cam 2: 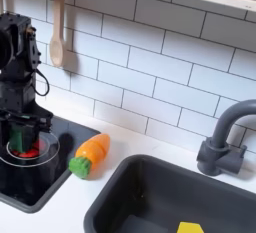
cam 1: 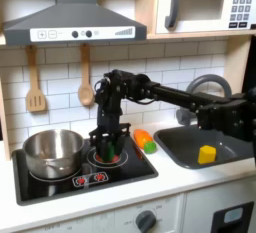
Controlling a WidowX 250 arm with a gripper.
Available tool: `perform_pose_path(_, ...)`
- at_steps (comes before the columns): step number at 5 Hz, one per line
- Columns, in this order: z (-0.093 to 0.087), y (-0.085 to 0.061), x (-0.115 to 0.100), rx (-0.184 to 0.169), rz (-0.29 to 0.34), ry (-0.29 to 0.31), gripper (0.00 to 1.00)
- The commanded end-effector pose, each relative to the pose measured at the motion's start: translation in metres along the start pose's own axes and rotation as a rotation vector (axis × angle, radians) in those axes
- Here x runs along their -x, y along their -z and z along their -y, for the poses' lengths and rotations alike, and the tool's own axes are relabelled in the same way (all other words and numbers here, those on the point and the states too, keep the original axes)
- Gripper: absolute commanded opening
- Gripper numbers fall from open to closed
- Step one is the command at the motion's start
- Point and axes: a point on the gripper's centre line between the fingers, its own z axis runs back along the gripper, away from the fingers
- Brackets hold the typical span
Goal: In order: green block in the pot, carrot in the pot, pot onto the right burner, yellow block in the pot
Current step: 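Put the green block in the pot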
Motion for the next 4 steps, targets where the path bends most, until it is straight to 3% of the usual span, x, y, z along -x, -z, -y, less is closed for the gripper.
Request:
perform_pose_path(1,0.004,-0.015,0.000,0.016,0.028,0.001,0.00)
perform_pose_path(2,0.004,-0.023,0.003,0.018,0.048,-0.006,0.00)
perform_pose_path(3,0.003,-0.038,0.003,0.003,0.072,-0.009,0.00)
perform_pose_path(4,-0.001,-0.056,0.001,0.011,0.113,-0.031,0.00)
